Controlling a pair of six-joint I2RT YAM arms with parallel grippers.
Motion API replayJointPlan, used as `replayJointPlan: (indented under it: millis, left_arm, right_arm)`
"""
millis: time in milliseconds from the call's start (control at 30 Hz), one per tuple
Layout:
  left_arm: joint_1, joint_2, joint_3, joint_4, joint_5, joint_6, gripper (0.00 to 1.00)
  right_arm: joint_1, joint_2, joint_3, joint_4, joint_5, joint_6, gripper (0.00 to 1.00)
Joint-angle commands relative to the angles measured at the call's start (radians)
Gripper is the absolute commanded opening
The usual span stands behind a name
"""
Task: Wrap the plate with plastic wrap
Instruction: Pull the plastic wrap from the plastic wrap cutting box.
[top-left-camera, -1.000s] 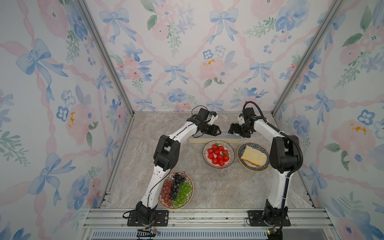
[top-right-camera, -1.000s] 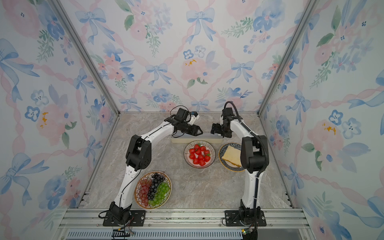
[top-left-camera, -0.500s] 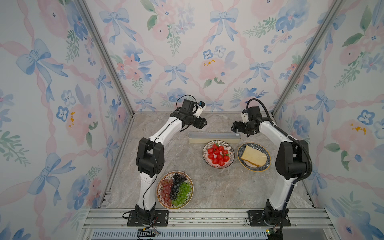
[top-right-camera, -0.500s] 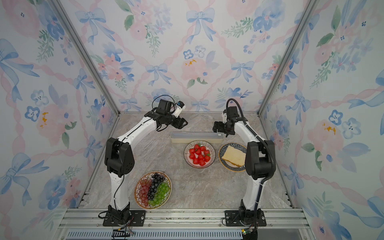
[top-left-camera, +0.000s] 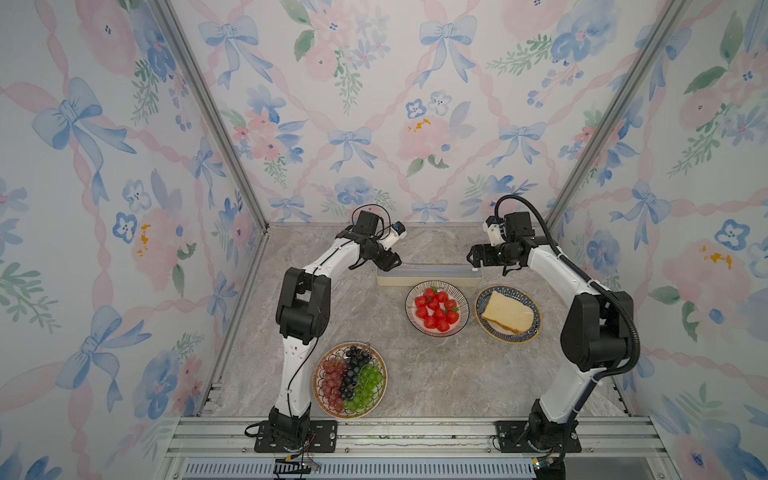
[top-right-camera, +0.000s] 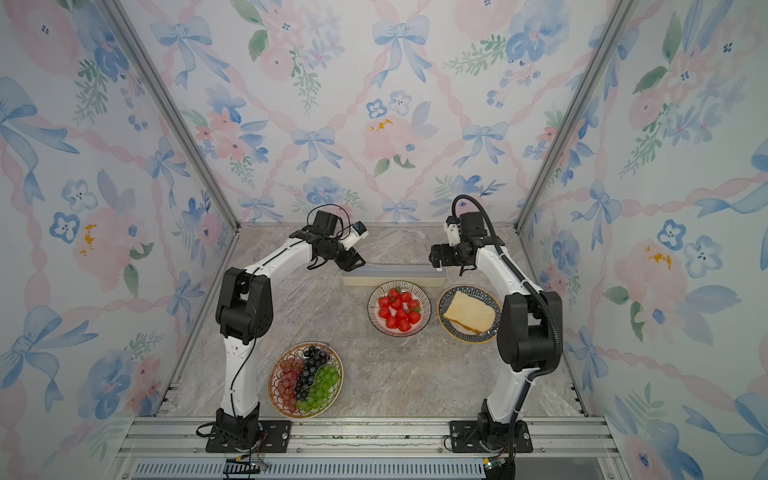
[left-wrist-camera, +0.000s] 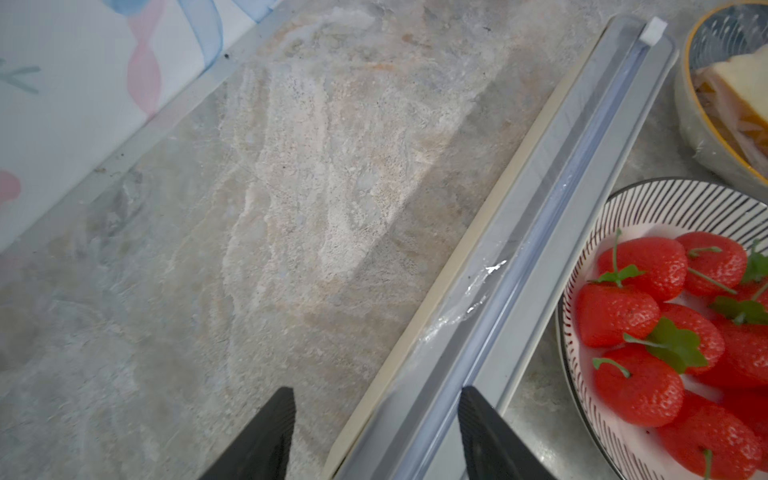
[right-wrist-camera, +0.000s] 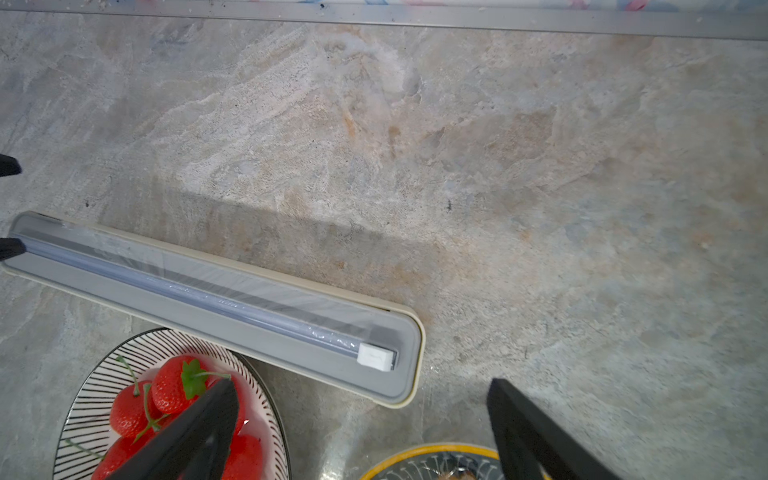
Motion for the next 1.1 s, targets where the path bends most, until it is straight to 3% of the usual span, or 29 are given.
replayJointPlan:
  millis: [0,700,933,1067]
  left_arm:
    - [0.000,0.038,0.030,-0.011,0.063,0.036,0.65]
    - [0.000,0.148,0.069,-0.019,0.150,0.035,0.53]
    - [0.001,0.157,0.036,-0.033,0.199,0.057,0.33]
    - [0.010,0.145,0.022,-0.042,0.259,0.076,0.12]
  right_arm:
    - [-0.005,-0.016,-0.016,-0.012,-0.015,-0.017,0.95]
    - [0.020,0.001,0.007,-0.030,-0.027,-0.041,0.95]
    - [0.043,0.030,0.072,-0.059,-0.078,-0.162,0.95]
    - [0.053,0.048,0.117,-0.082,-0.160,-0.235,0.94]
